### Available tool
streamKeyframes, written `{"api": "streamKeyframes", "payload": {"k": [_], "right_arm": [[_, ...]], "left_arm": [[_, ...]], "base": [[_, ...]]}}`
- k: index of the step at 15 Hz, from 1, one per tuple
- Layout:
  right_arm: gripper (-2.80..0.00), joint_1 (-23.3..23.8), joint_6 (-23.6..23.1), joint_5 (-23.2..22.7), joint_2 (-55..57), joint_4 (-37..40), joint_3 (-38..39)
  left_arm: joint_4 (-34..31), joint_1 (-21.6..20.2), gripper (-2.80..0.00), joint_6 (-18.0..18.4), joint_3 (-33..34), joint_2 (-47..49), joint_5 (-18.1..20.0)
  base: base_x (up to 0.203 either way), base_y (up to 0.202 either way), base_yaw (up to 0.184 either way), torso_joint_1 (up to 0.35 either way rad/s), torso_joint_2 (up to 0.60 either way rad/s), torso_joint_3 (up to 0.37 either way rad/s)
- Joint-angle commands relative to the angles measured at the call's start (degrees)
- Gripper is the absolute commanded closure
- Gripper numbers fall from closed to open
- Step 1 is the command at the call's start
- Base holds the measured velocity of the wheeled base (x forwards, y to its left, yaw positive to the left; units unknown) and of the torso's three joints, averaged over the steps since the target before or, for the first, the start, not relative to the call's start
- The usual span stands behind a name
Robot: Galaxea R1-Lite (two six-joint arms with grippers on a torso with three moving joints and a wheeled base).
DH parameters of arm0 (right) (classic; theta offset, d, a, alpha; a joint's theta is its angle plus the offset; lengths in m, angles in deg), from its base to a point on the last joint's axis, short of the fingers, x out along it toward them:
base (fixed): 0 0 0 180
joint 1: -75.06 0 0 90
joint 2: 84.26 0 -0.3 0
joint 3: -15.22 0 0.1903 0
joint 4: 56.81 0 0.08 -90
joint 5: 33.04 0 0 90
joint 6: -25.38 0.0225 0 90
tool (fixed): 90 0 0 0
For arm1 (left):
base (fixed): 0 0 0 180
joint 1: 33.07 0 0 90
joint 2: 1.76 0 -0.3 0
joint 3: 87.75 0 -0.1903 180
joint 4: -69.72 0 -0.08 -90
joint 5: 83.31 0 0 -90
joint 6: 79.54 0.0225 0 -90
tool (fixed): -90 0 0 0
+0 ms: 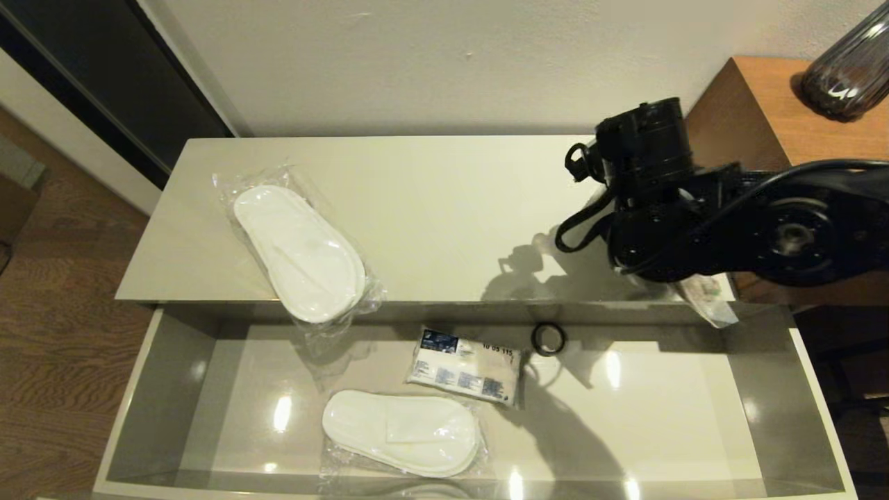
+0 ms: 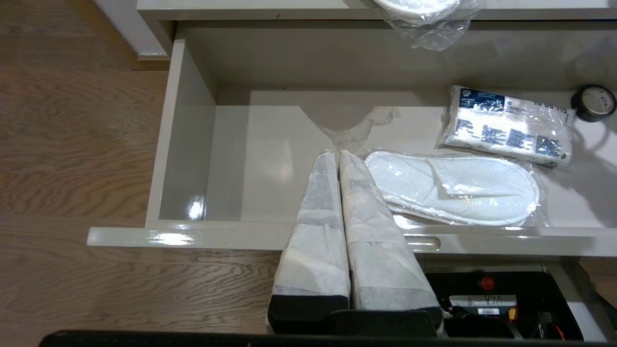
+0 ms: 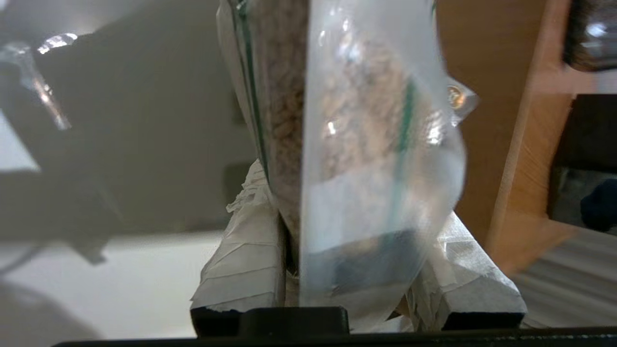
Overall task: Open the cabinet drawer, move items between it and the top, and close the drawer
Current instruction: Put the disposable slippers in the drawer
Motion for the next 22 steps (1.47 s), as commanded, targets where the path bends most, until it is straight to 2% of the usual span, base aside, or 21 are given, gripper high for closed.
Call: {"api": "streamKeyframes", "payload": {"k": [1,3,7,10,11,14,17,19,22], "right_arm": [[0.0,-2.68,4.51,0.14,-8.64,9.16,3.43],[0.0,-5.14,14.01,-0.91,-12.81,20.32,6.61],[0.0,-9.65,33.09,-5.75,-19.39,44.17,7.57],[0.0,-11.65,38.45,-8.67,-24.43,53.63,7.73],[0.0,-11.74,40.2,-11.99,-25.26,55.96,7.78],[0.0,-11.74,47.3,-20.95,-26.19,58.84,9.49],[0.0,-11.74,54.77,-25.37,-24.54,57.23,14.28],[0.0,-11.84,58.24,-30.64,-24.43,54.76,16.17],[0.0,-14.77,64.01,-35.4,-26.54,56.92,16.29]], "left_arm": [[0.02,0.03,0.0,0.02,0.01,0.07,0.08],[0.02,-0.06,0.0,0.02,0.01,0.07,0.07],[0.02,0.03,0.0,0.02,0.01,0.07,0.06],[0.02,0.03,0.0,0.02,0.01,0.07,0.01],[0.02,-0.06,0.0,0.02,0.01,0.07,0.01],[0.02,0.03,0.0,0.02,0.01,0.07,0.01],[0.02,0.02,0.0,0.02,0.01,0.07,0.07],[0.02,0.02,0.0,0.02,0.01,0.07,0.02],[0.02,0.03,0.0,0.02,0.01,0.07,0.07]], "base": [[0.0,0.0,0.0,0.0,0.0,0.0],[0.0,0.0,0.0,0.0,0.0,0.0],[0.0,0.0,0.0,0.0,0.0,0.0],[0.0,0.0,0.0,0.0,0.0,0.0],[0.0,0.0,0.0,0.0,0.0,0.0],[0.0,0.0,0.0,0.0,0.0,0.0],[0.0,0.0,0.0,0.0,0.0,0.0],[0.0,0.0,0.0,0.0,0.0,0.0],[0.0,0.0,0.0,0.0,0.0,0.0]]}}
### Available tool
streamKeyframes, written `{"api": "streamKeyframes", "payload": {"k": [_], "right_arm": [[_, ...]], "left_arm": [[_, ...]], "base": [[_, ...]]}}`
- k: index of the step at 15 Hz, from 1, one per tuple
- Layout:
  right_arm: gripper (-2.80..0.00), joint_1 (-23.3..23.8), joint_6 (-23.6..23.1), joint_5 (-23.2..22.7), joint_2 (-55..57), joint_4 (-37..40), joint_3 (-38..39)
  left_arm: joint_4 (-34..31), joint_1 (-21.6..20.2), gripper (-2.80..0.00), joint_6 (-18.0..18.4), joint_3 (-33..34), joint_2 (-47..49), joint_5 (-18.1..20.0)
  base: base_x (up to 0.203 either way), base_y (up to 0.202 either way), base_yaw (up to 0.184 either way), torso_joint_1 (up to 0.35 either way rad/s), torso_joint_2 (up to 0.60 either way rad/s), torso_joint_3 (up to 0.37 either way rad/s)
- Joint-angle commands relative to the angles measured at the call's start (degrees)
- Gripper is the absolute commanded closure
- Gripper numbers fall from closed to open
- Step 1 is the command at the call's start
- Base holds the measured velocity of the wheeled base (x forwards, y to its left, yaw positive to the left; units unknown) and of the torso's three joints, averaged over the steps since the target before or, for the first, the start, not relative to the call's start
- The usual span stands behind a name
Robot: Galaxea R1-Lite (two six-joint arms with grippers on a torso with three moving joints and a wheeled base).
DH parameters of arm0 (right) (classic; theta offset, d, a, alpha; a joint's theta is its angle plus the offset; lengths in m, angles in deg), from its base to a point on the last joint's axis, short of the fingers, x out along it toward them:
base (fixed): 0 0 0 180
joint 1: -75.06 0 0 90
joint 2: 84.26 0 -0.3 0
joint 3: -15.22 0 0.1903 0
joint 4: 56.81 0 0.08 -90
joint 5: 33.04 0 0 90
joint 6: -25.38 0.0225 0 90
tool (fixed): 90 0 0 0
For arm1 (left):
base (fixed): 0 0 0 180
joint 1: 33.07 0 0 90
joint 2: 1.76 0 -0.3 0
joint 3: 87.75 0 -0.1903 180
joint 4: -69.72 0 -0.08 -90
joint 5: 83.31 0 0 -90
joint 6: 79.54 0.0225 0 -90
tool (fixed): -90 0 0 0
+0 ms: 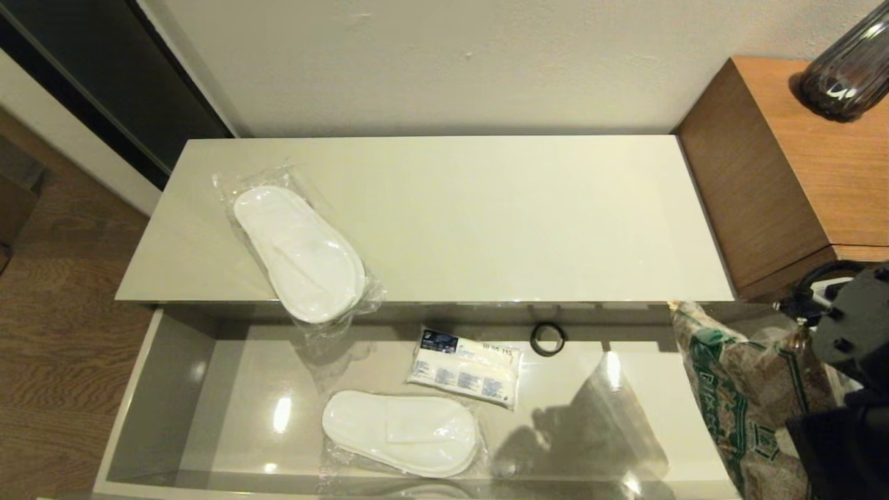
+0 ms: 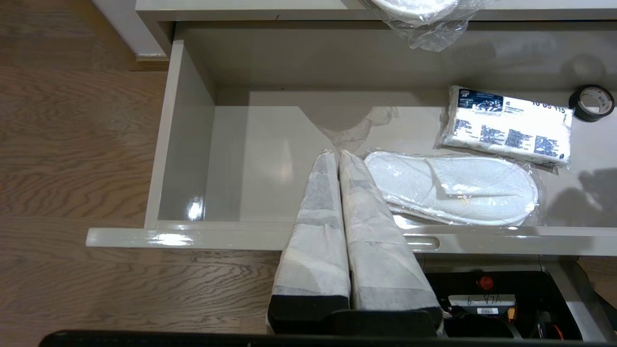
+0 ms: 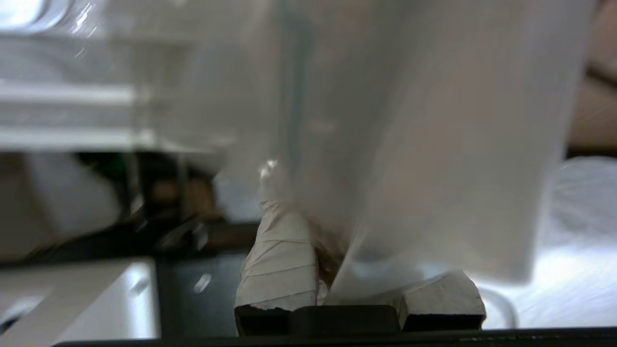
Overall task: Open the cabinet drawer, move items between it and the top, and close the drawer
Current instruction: Put the disposable slippers in the drawer
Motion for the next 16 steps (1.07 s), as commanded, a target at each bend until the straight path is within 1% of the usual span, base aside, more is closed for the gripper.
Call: {"api": "streamKeyframes", "payload": {"k": [1,5,6,7,9,11,12,14,15,16], "right_arm": [[0.0,-2.17,1.85,-0.99,-2.1,3.36,-0.02],[0.0,-2.16,2.46,-4.6,-6.57,9.68,0.5],[0.0,-2.11,2.61,-4.89,-6.9,9.64,1.84],[0.0,-2.07,2.96,-4.59,-7.27,7.9,5.15],[0.0,-1.58,3.47,-4.36,-8.52,2.59,8.95],[0.0,-1.29,3.5,-2.11,-8.16,0.62,13.22],[0.0,-0.66,3.51,-1.45,-7.51,-1.67,13.1],[0.0,-0.15,3.48,-0.79,-5.92,-3.63,14.63],[0.0,1.41,3.18,-1.05,-5.97,-4.13,12.46],[0.0,4.38,2.57,-1.87,-5.38,-4.71,10.72]], "left_arm": [[0.02,-0.08,0.0,0.05,0.01,0.07,0.0],[0.02,-0.12,0.0,0.05,0.01,0.07,-0.04],[0.02,-0.07,0.0,0.05,0.01,0.07,-0.01],[0.02,-0.04,0.0,0.05,0.01,0.07,-0.04],[0.02,-0.07,0.0,0.05,0.01,0.07,-0.04],[0.02,-0.04,0.0,0.05,0.01,0.07,-0.04],[0.02,-0.04,0.0,0.05,0.01,0.07,-0.04],[0.02,-0.12,0.0,0.05,0.01,0.07,0.03],[0.02,-0.12,0.0,0.05,0.01,0.07,-0.04],[0.02,-0.11,0.0,0.05,0.01,0.07,-0.04]], "base": [[0.0,0.0,0.0,0.0,0.0,0.0],[0.0,0.0,0.0,0.0,0.0,0.0],[0.0,0.0,0.0,0.0,0.0,0.0],[0.0,0.0,0.0,0.0,0.0,0.0],[0.0,0.0,0.0,0.0,0.0,0.0],[0.0,0.0,0.0,0.0,0.0,0.0],[0.0,0.0,0.0,0.0,0.0,0.0],[0.0,0.0,0.0,0.0,0.0,0.0],[0.0,0.0,0.0,0.0,0.0,0.0],[0.0,0.0,0.0,0.0,0.0,0.0]]}}
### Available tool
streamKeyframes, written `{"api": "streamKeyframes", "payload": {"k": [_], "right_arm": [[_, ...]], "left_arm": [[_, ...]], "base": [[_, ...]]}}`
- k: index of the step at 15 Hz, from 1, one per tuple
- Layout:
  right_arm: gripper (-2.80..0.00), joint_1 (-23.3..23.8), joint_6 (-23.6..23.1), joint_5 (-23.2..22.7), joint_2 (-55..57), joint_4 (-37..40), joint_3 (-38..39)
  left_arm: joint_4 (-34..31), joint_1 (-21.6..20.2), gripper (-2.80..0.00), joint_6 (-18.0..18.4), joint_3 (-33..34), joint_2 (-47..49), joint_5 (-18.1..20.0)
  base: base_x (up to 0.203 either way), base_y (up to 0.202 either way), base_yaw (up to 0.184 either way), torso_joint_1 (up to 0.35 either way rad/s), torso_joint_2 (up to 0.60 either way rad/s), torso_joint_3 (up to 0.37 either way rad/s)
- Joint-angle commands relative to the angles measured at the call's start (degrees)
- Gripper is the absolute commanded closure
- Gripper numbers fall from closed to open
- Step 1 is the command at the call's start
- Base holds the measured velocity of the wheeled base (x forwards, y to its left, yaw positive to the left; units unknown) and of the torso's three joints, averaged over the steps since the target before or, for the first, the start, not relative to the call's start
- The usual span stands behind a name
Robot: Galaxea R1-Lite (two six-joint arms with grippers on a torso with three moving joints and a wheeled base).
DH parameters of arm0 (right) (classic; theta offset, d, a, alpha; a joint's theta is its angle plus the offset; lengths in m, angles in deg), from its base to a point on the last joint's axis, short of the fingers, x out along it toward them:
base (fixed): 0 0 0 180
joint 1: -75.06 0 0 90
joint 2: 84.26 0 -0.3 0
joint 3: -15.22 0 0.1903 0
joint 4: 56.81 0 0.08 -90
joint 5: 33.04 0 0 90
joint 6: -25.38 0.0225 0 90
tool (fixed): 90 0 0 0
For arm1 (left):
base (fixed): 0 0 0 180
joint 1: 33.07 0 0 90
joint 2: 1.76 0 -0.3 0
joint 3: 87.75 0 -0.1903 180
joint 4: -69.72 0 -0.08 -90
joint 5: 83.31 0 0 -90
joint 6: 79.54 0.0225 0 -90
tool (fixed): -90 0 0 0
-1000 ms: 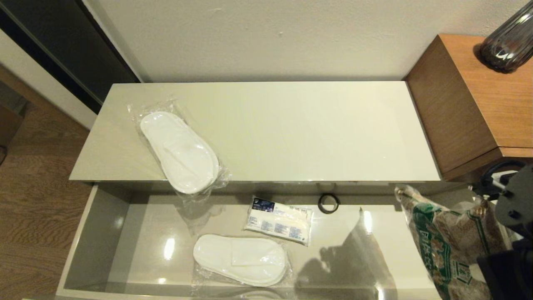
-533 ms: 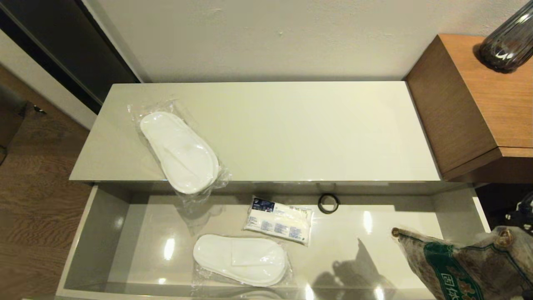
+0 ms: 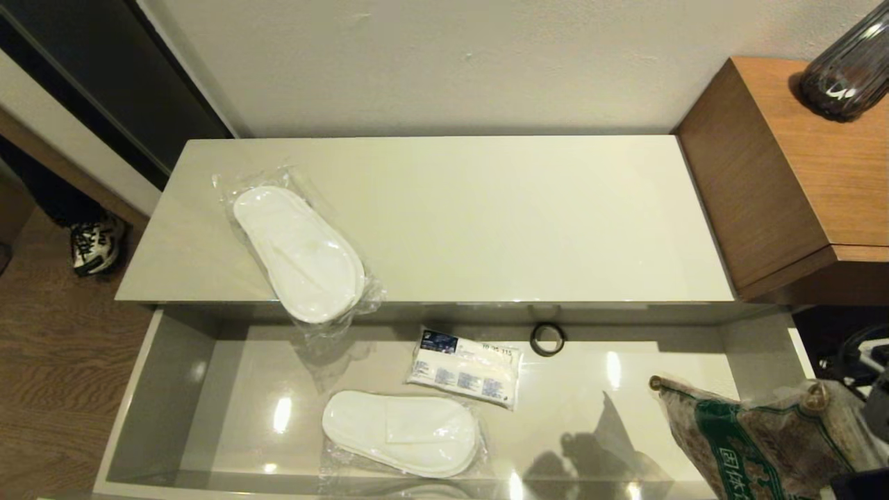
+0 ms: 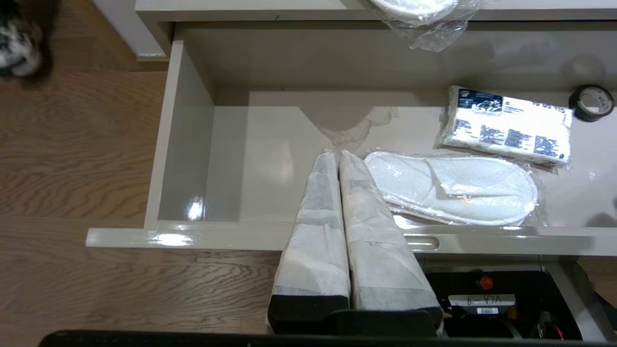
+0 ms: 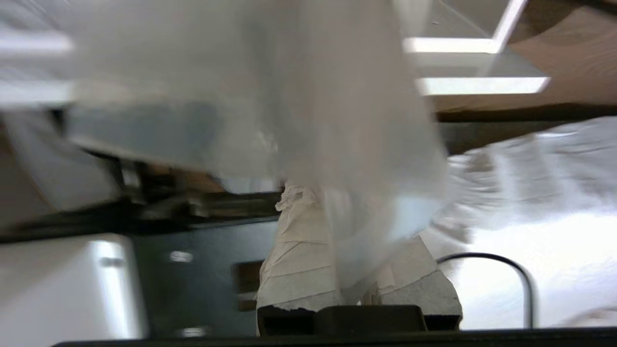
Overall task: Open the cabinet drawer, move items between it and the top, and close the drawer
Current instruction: Put the disposable slippers in the drawer
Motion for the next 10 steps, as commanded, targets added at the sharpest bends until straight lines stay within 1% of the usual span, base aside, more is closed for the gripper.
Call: {"api": "streamKeyframes", "payload": {"k": [1,2,4,5,6,8,9,10], "right_arm": [[0.0,3.47,-0.68,0.01,2.22,-1.3,-0.89],[0.0,5.77,-2.74,0.49,3.04,-3.49,-1.0],[0.0,15.09,-8.55,0.89,5.69,-7.27,-4.2],[0.0,18.56,-9.66,1.0,7.27,-10.07,-3.69],[0.0,20.3,-10.01,0.81,7.62,-12.28,-1.25],[0.0,22.48,-10.37,-0.44,8.11,-19.29,8.66],[0.0,23.3,-10.54,-1.66,8.52,-25.41,13.49],[0.0,24.48,-10.68,-3.32,9.5,-33.89,17.5]], "left_arm": [[0.05,-0.04,0.0,0.02,0.01,0.07,0.01],[0.05,0.04,0.0,0.02,0.01,0.07,0.01],[0.05,-0.04,0.0,0.02,0.01,0.07,0.02],[0.05,0.04,0.0,0.02,0.01,0.07,0.01],[0.05,-0.04,0.0,0.02,0.01,0.07,0.01],[0.05,0.03,0.0,0.02,0.01,0.07,0.02],[0.05,-0.01,0.0,0.02,0.01,0.07,0.03],[0.05,0.02,0.0,0.02,0.01,0.07,0.07]], "base": [[0.0,0.0,0.0,0.0,0.0,0.0],[0.0,0.0,0.0,0.0,0.0,0.0],[0.0,0.0,0.0,0.0,0.0,0.0],[0.0,0.0,0.0,0.0,0.0,0.0],[0.0,0.0,0.0,0.0,0.0,0.0],[0.0,0.0,0.0,0.0,0.0,0.0],[0.0,0.0,0.0,0.0,0.0,0.0],[0.0,0.0,0.0,0.0,0.0,0.0]]}}
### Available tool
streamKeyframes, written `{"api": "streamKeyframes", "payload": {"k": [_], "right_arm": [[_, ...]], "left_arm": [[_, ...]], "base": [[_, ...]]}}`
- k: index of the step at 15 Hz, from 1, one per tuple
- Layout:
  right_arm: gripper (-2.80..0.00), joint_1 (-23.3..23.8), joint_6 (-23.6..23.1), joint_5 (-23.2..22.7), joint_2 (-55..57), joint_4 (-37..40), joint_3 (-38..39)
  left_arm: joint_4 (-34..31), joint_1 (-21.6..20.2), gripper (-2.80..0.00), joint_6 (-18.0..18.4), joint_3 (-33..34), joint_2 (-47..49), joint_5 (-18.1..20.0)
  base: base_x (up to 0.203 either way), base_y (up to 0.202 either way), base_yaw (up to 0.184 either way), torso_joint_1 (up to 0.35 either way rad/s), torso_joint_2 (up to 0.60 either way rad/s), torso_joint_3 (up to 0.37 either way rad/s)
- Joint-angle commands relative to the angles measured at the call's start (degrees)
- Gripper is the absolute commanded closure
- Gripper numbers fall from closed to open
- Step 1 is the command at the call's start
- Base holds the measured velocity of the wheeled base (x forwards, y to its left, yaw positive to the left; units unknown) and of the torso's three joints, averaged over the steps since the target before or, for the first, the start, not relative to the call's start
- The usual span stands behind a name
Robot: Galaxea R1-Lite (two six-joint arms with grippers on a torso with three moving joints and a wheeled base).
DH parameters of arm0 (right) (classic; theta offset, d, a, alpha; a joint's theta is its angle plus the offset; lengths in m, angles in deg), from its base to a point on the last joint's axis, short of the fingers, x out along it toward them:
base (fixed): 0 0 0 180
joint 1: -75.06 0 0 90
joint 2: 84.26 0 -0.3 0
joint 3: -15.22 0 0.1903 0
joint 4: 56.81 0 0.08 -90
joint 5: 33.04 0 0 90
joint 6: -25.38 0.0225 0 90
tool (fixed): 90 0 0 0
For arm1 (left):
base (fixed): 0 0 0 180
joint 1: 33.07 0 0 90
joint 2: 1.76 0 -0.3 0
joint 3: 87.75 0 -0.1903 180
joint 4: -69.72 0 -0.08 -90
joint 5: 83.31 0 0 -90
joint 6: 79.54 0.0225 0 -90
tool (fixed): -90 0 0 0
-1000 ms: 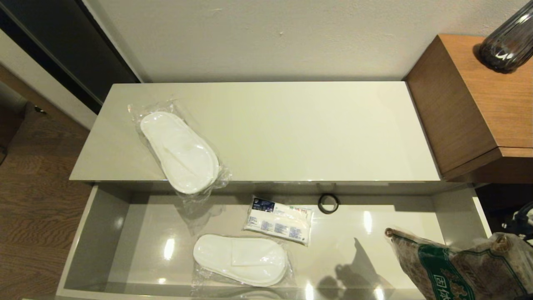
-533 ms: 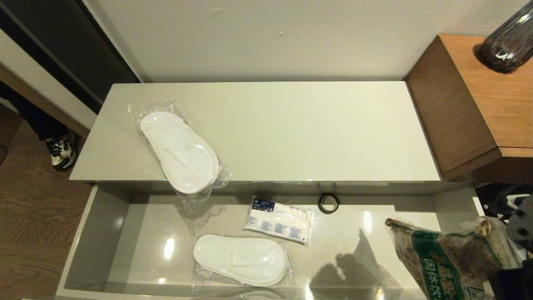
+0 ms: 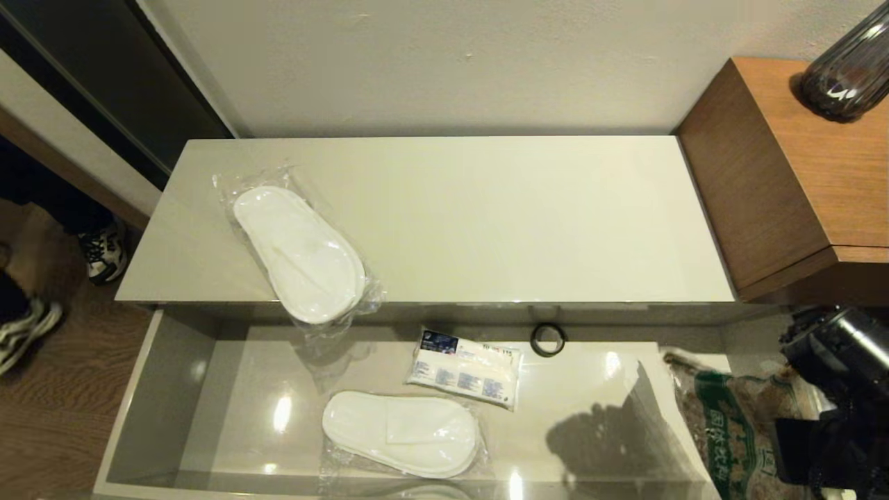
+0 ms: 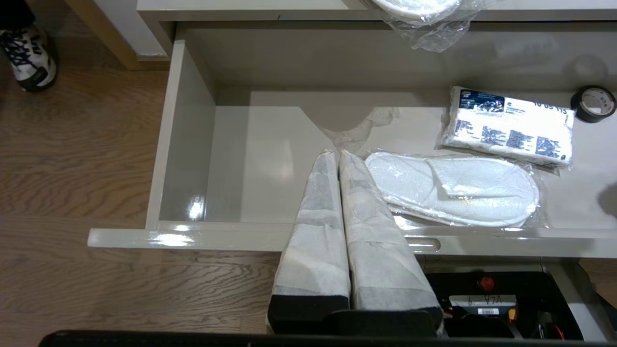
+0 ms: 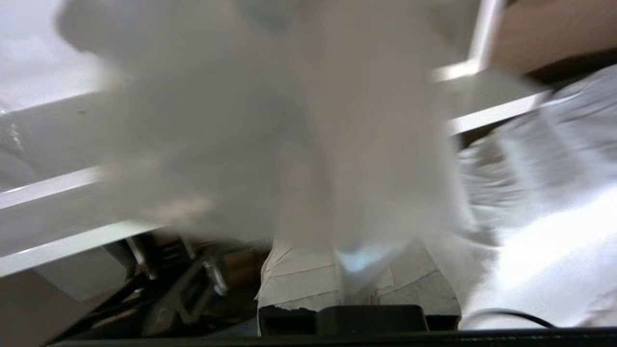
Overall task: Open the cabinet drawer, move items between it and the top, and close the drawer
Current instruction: Put the disposable slippers in the drawer
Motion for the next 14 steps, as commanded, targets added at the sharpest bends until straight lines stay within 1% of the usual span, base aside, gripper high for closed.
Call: {"api": "streamKeyframes", "payload": {"k": [1,2,3,4,9,12,14], "right_arm": [[0.0,2.67,0.25,-2.75,4.03,-13.49,6.8],[0.0,4.36,0.49,-6.6,6.09,-19.08,8.64],[0.0,5.4,0.59,-10.09,7.77,-22.3,9.47],[0.0,5.81,0.59,-11.51,8.9,-24.47,9.54],[0.0,8.47,0.35,-11.44,10.35,-25.87,7.5],[0.0,14.41,-0.68,-9.94,13.27,-28.84,2.09],[0.0,15.63,-1.79,-9.8,14.27,-29.66,1.77]], "left_arm": [[0.02,-0.06,0.0,0.0,0.01,0.07,-0.02],[0.02,0.03,0.0,0.0,0.01,0.07,-0.02],[0.02,-0.06,0.0,0.0,0.01,0.07,-0.02],[0.02,-0.02,0.0,0.0,0.01,0.07,-0.02],[0.02,0.03,0.0,0.0,0.01,0.07,0.07],[0.02,0.03,0.0,0.0,0.01,0.07,0.0],[0.02,-0.05,0.0,0.0,0.01,0.07,0.05]], "base": [[0.0,0.0,0.0,0.0,0.0,0.0],[0.0,0.0,0.0,0.0,0.0,0.0],[0.0,0.0,0.0,0.0,0.0,0.0],[0.0,0.0,0.0,0.0,0.0,0.0],[0.0,0.0,0.0,0.0,0.0,0.0],[0.0,0.0,0.0,0.0,0.0,0.0],[0.0,0.0,0.0,0.0,0.0,0.0]]}}
